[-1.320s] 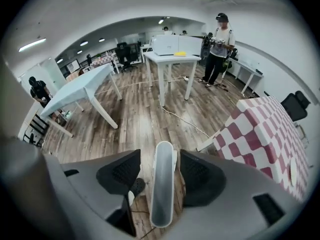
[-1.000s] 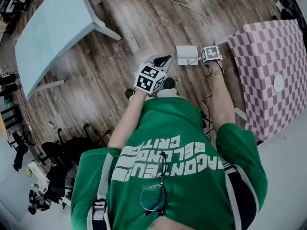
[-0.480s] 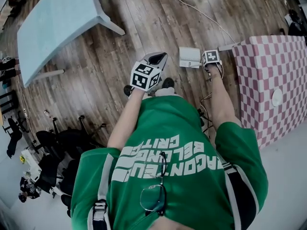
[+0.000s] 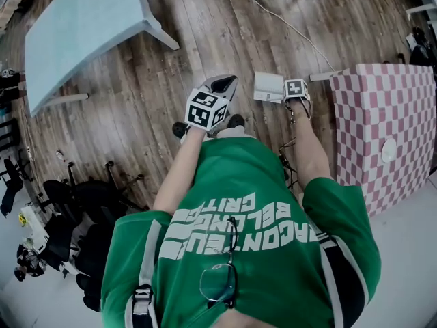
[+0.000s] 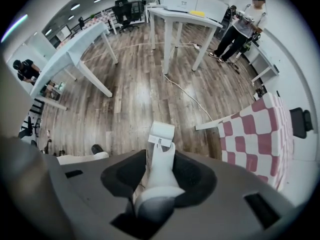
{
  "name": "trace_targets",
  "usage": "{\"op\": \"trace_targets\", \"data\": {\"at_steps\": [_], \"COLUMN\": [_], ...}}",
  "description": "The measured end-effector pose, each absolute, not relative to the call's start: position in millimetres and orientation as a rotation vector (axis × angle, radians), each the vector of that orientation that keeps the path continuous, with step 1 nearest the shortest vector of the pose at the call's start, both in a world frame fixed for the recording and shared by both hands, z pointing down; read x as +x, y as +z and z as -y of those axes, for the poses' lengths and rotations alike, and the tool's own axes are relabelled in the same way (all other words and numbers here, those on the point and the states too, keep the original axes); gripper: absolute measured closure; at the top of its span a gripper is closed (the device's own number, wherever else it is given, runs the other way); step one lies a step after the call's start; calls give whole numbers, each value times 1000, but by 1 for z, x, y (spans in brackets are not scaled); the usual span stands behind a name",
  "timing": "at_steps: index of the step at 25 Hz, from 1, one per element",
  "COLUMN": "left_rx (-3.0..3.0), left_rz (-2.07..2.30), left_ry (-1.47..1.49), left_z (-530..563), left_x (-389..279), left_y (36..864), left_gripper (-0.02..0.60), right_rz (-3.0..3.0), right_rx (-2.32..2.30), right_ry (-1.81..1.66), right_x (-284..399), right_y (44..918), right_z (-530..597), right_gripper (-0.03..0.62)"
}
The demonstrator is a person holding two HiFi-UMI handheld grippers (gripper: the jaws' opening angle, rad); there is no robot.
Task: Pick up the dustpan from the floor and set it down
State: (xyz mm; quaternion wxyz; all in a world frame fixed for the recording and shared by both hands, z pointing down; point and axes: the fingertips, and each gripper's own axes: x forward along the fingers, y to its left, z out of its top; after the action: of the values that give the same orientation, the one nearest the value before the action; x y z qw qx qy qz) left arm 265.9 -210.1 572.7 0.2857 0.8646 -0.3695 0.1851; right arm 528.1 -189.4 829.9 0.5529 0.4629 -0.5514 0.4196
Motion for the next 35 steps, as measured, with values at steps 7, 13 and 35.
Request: {"op": "trace_targets", "data": {"at_steps": [7,13,35], "left_rx": [2286,2274,2182], "left_rz": [1053,1081,1310], "left_ry": [475,456,306], "left_z": [212,206,210], "left_x": [226,195,84], "left_y": [568,563,524], "left_gripper": [578,578,578], "right_rz": [1241,1289,1843], "right_rx": [1164,1216,1436], "right_ry": [957,919,438], "right_x": [537,515,348], "right_y": [829,807,572], "right_z": [155,151,256], "right_gripper": [468,468,468]}}
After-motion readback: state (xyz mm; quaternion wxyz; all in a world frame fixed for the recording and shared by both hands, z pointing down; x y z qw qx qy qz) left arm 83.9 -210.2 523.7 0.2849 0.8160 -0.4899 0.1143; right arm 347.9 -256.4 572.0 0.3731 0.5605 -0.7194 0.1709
